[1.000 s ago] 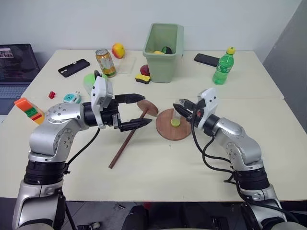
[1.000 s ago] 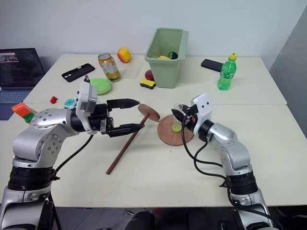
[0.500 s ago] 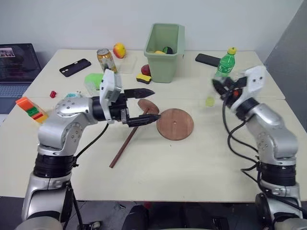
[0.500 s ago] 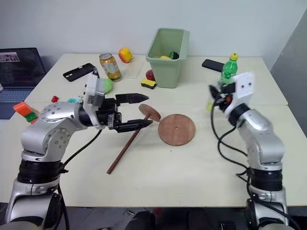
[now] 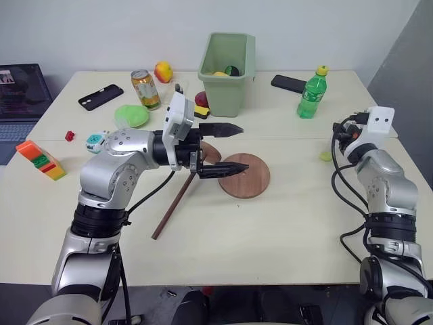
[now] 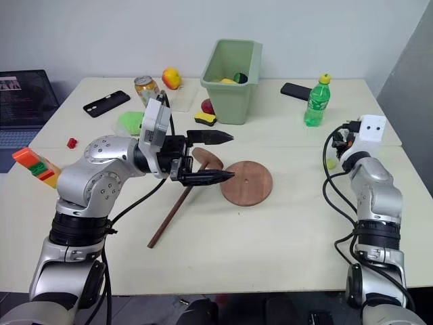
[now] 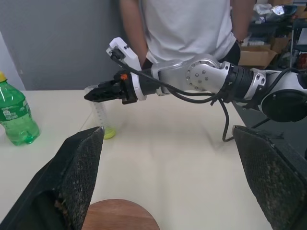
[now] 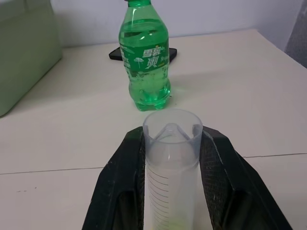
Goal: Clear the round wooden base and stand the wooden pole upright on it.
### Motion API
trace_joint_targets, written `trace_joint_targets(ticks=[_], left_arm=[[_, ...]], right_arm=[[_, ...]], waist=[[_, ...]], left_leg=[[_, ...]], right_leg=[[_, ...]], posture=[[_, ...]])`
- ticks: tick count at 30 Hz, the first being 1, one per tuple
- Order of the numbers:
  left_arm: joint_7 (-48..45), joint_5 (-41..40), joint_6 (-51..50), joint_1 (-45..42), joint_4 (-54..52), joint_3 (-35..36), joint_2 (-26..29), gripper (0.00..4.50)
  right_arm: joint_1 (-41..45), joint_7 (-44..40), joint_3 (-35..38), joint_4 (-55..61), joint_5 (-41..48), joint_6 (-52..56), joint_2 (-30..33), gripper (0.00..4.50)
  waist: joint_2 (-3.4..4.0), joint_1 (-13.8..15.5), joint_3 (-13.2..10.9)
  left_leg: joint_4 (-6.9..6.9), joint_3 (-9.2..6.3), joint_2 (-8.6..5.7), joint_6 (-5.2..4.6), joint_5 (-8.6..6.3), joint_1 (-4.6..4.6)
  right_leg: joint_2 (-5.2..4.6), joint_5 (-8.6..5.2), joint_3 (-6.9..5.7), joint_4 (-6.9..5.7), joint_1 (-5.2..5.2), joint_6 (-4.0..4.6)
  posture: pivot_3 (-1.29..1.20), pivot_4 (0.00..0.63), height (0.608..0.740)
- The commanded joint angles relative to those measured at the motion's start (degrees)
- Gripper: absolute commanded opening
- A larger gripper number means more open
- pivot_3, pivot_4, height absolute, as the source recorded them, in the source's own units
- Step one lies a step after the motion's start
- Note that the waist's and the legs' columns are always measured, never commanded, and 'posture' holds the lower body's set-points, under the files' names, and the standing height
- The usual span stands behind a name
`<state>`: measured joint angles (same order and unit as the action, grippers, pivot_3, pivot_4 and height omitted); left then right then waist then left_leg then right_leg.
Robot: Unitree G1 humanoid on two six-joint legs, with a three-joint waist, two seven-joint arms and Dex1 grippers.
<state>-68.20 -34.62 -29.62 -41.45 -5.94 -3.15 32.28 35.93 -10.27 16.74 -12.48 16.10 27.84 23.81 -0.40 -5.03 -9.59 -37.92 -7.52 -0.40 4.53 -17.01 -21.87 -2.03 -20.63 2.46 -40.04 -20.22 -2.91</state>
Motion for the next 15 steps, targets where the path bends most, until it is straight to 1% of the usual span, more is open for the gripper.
trace_joint_targets(ticks=[1, 3, 6, 7, 12, 13, 15], left_arm=[[-0.3, 0.0, 0.8, -1.2, -0.5, 0.9, 0.4, 4.50], [-0.3, 0.0, 0.8, -1.3, -0.5, 0.9, 0.5, 4.50], [-0.3, 0.0, 0.7, -1.3, -0.5, 0.9, 0.6, 4.50], [-0.3, 0.0, 0.7, -1.3, -0.5, 0.9, 0.6, 4.50], [-0.4, 0.1, 0.7, -1.5, -0.4, 0.9, 0.8, 4.50], [-0.5, 0.2, 0.7, -1.5, -0.3, 0.9, 0.8, 4.50], [-0.7, 0.1, 0.7, -1.7, 0.0, 1.1, 1.2, 4.50]], right_arm=[[-1.5, -0.6, -0.5, 2.8, -0.3, -0.8, -0.2, 1.92], [-2.0, -0.7, -0.5, 3.6, -0.1, -0.6, -0.3, 2.30], [-2.8, -0.2, -0.4, 4.6, -0.5, -0.6, -0.1, 3.01], [-3.0, -0.1, -0.3, 5.0, -0.5, -0.5, 0.0, 3.33], [-4.2, 0.2, 0.4, 8.8, 0.6, 1.4, 0.2, 4.33], [-4.6, 0.4, 0.6, 10.1, 0.6, 2.0, 0.3, 4.47], [-5.6, 0.5, 1.0, 13.3, 0.9, 3.2, 0.8, 4.47]], waist=[[0.00, 0.0, 0.0], [0.00, 0.0, 0.0], [0.00, 0.0, 0.0], [0.00, 0.0, 0.0], [0.00, 0.1, 0.0], [0.00, 0.1, 0.0], [0.00, 0.1, 0.0]], left_leg=[[0.00, -0.01, 0.00, 0.00, 0.00, 0.00], [0.00, -0.02, 0.00, 0.00, 0.00, 0.00], [0.00, -0.01, -0.01, 0.00, 0.00, -0.01], [0.00, -0.01, -0.01, 0.00, 0.00, -0.01], [0.00, -0.02, 0.00, 0.00, 0.00, -0.01], [0.00, -0.02, -0.01, 0.00, 0.00, -0.01], [0.00, -0.03, -0.01, 0.00, 0.00, -0.02]], right_leg=[[0.00, 0.00, -0.01, 0.00, 0.00, 0.00], [0.00, 0.00, -0.02, 0.00, 0.00, 0.00], [0.00, 0.00, -0.01, 0.00, -0.01, 0.00], [0.00, 0.00, -0.01, -0.01, -0.01, 0.00], [0.00, 0.00, -0.02, 0.00, -0.01, 0.00], [0.00, 0.00, -0.02, 0.00, -0.01, 0.00], [0.00, 0.00, -0.02, 0.00, -0.01, 0.00]], posture=[[0.00, 0.150, 0.740], [0.00, 0.150, 0.740], [0.00, 0.150, 0.740], [0.00, 0.150, 0.740], [0.00, 0.150, 0.740], [0.00, 0.150, 0.740], [0.00, 0.150, 0.740]])
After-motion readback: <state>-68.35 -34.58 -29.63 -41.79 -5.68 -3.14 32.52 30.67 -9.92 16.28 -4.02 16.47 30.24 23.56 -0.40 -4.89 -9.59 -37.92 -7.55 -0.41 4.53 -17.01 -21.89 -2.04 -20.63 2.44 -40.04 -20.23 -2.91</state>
